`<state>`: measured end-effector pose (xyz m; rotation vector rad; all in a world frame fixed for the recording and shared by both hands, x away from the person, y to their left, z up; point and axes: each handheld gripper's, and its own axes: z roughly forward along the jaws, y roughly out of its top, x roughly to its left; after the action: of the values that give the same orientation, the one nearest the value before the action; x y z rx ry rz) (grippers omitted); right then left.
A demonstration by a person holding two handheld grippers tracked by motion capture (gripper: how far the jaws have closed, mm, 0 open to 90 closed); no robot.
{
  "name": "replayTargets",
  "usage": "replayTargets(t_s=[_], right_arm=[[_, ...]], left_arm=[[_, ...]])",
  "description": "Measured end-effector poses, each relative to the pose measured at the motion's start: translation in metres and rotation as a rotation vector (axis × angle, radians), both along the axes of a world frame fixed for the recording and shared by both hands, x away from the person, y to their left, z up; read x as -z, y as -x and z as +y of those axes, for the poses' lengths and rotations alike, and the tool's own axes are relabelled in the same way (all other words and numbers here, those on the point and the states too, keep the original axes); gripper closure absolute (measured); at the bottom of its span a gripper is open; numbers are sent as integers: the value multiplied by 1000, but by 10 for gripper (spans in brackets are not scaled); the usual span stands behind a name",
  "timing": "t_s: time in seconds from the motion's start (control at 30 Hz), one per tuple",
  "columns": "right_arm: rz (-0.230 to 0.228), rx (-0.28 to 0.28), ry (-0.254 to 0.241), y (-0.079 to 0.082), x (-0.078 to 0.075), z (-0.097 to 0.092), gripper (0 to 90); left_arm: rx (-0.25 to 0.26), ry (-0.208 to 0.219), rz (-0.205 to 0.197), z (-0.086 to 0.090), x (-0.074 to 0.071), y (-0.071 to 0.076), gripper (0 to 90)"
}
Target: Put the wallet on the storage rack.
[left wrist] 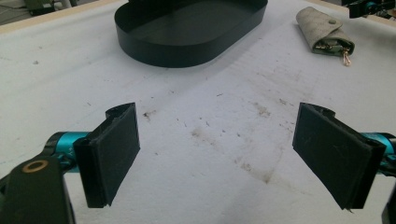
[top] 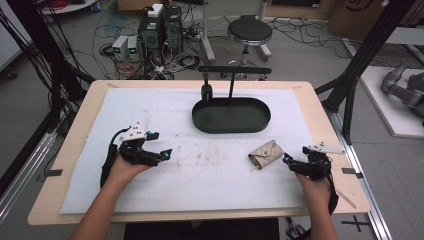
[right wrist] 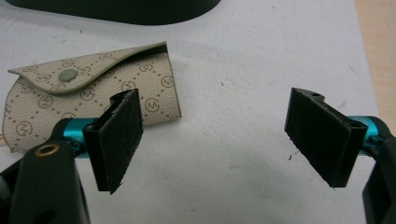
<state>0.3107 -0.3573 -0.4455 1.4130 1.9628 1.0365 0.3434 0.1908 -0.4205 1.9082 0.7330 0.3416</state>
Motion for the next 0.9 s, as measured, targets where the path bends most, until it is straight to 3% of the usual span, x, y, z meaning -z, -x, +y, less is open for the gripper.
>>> replayTargets(t_s=[0.23,0.53,0.9], right_arm=[[3,-3,3,6,1,-3,198],[7,6,2,22,1,-13,198],[8,22,-12,37,-1,-23,198]], left_arm=[[10,5,4,-12,-3,-3,147],[78,11,38,-62,-6,-14,147],[180,-26,34,-138,-10,-22,147]])
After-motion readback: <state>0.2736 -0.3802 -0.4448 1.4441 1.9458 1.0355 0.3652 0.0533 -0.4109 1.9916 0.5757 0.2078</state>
